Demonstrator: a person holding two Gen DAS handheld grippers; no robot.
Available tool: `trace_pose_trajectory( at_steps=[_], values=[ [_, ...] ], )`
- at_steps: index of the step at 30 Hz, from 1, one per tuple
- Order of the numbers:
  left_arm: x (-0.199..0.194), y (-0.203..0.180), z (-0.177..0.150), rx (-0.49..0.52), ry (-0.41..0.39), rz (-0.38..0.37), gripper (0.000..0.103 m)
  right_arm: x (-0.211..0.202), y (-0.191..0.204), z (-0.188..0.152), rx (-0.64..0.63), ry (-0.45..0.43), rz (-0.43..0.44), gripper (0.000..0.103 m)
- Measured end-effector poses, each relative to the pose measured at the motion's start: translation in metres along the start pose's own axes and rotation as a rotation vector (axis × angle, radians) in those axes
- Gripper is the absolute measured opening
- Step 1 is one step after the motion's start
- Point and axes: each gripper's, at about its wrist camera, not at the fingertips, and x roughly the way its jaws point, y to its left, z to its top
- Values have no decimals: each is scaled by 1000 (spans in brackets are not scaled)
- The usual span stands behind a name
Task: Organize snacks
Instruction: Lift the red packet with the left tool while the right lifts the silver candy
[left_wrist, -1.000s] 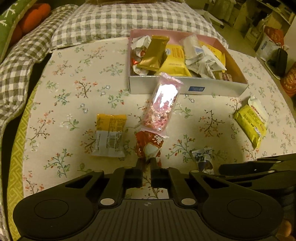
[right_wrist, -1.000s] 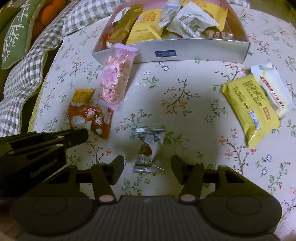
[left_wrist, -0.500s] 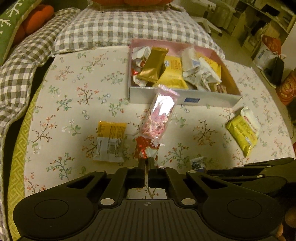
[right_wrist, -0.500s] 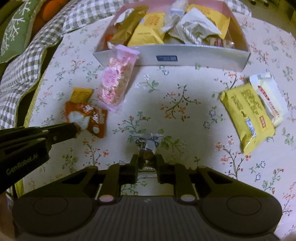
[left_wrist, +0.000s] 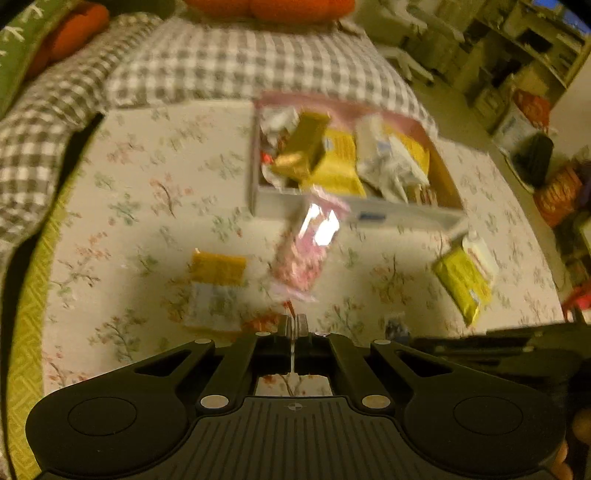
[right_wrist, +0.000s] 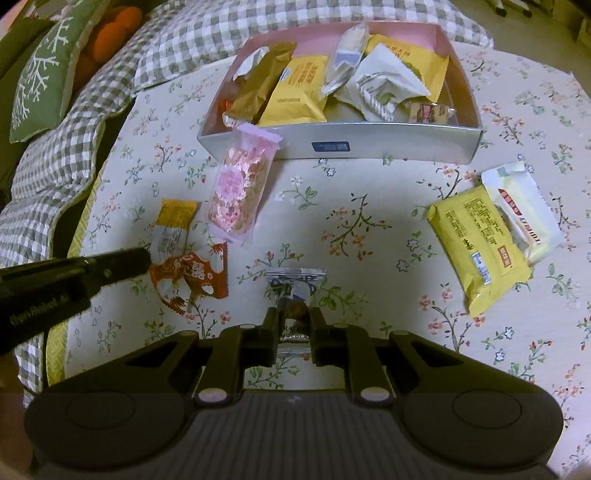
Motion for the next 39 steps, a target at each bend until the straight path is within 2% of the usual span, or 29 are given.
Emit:
trace_pose_trajectory(
  at_steps=[1,3,5,8,11,15,16,17,18,19,22,30,39],
  values=[
    [4,-1,-1,17,5,13,5,0,0,0,1,-1,-2,14],
    [12,-7,-3,117,-15,65,12,0,1,0,5,-2,-1,14],
    [18,-11,-4,206,-34,125,37,-1,0,1,7,-4,1,14],
    [23,-14,-6,279,-26,100,54,-3,-1,1,8,-6,1,14],
    [34,-22,-11,370,-7,90,59,-3,-1,1,12,-8,1,14],
    [55,-25,-19,443,56,143,58,-5,-2,1,15,-13,3,14],
    [59,-24,-20,442,69,155,53,-5,-2,1,15,-14,4,14],
    [61,-23,-21,433,78,161,41,-6,-3,1,16,-14,4,14],
    [60,-20,-20,421,79,147,34,-6,-3,1,17,-14,4,14],
    [58,-18,-19,402,83,131,30,-7,-4,1,19,-16,5,14],
    [49,-16,-14,372,68,113,25,-10,-5,1,23,-24,9,14],
    [27,-19,-8,342,40,62,25,-16,-13,3,42,-38,14,14],
    [5,-19,8,289,-52,43,25,-25,-18,10,72,-70,32,14]
  ],
)
